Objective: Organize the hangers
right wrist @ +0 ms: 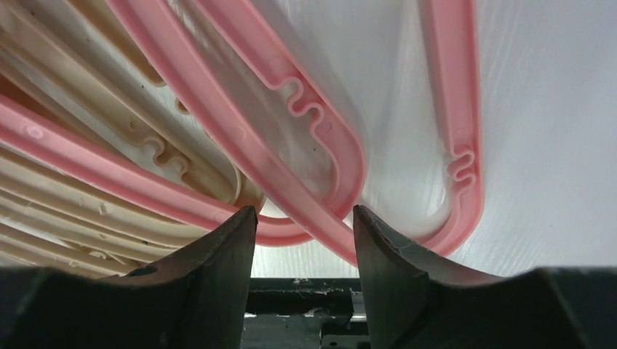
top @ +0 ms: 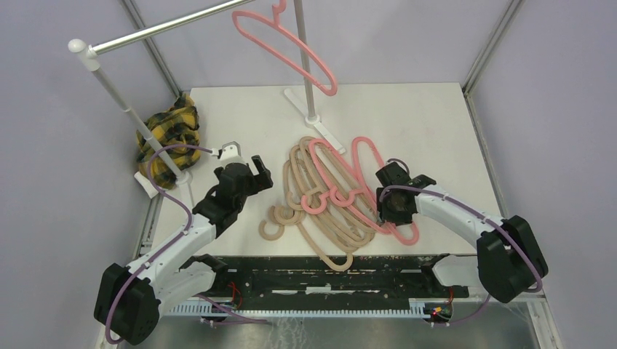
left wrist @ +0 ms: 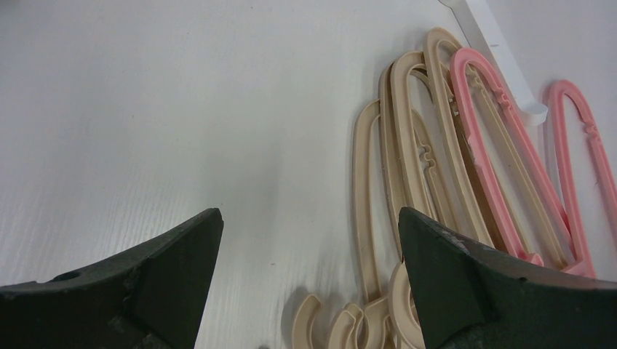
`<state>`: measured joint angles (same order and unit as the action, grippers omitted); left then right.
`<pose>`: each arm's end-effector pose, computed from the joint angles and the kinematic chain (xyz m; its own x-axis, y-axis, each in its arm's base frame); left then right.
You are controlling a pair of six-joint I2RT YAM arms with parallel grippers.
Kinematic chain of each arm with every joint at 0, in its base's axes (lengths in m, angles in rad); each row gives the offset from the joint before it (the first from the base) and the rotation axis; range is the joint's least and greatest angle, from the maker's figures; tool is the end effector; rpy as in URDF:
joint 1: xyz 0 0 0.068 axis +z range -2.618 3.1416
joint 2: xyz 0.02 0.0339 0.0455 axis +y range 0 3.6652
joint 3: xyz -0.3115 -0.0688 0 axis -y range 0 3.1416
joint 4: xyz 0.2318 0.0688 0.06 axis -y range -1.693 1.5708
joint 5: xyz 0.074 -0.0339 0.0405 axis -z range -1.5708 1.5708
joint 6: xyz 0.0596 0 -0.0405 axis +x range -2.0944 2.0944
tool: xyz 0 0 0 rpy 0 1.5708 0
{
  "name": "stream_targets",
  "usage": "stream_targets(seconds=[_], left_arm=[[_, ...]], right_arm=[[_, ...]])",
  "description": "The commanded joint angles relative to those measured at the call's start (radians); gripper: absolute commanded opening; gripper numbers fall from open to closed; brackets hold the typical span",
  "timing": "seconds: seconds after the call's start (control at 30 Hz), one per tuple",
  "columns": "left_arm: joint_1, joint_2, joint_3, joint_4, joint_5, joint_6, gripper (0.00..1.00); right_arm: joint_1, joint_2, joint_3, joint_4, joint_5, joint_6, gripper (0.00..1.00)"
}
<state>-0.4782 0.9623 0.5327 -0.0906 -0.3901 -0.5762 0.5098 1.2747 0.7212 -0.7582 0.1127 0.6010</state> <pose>0.1789 -0.0672 0.2629 -0.4423 -0.3383 -0.8306 -0.1292 0.9405 -0.3143 0.1708 0.0878 0.2119 -0.9558 0.1093 -0.2728 0.0979 0.9937 0.0552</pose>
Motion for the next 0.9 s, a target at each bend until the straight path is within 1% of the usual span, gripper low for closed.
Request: stream_targets(seconds=[0.0, 0.07, 0.23, 0.43, 0.5, 0.6, 0.73, 0.87], left_arm=[[-0.003, -0.016, 0.002, 0.036, -0.021, -0.042, 0.97], [-0.003, -0.020, 0.001, 0.033, -0.026, -0.043, 0.97], [-0.005, -0.018, 0.003, 0.023, -0.030, -0.044, 0.97], [-0.006, -0.017, 0.005, 0.016, -0.029, -0.047, 0.96], [-0.006, -0.017, 0.005, 0.016, -0.031, -0.047, 0.96], [-0.006, -0.018, 0.006, 0.010, -0.036, -0.047, 0.96], [-0.007, -0.025, 0.007, 0.005, -0.045, -0.047, 0.96], [-0.007, -0.029, 0.009, 0.001, -0.051, -0.045, 0.96]], right_arm=[[0.002, 0.038, 0.007, 0.061, 0.009, -0.012, 0.59], [0.002, 0.058, 0.006, 0.065, 0.012, -0.017, 0.58], [0.003, 0.068, -0.019, 0.076, 0.031, -0.017, 0.51], [0.002, 0.034, -0.063, 0.103, 0.021, 0.009, 0.40], [0.002, 0.027, -0.068, 0.103, 0.017, 0.010, 0.33], [0.002, 0.003, -0.069, 0.098, 0.008, 0.011, 0.19], [0.001, -0.054, -0.043, 0.055, 0.010, 0.013, 0.10], [0.002, -0.150, 0.017, -0.037, 0.015, 0.013, 0.04]])
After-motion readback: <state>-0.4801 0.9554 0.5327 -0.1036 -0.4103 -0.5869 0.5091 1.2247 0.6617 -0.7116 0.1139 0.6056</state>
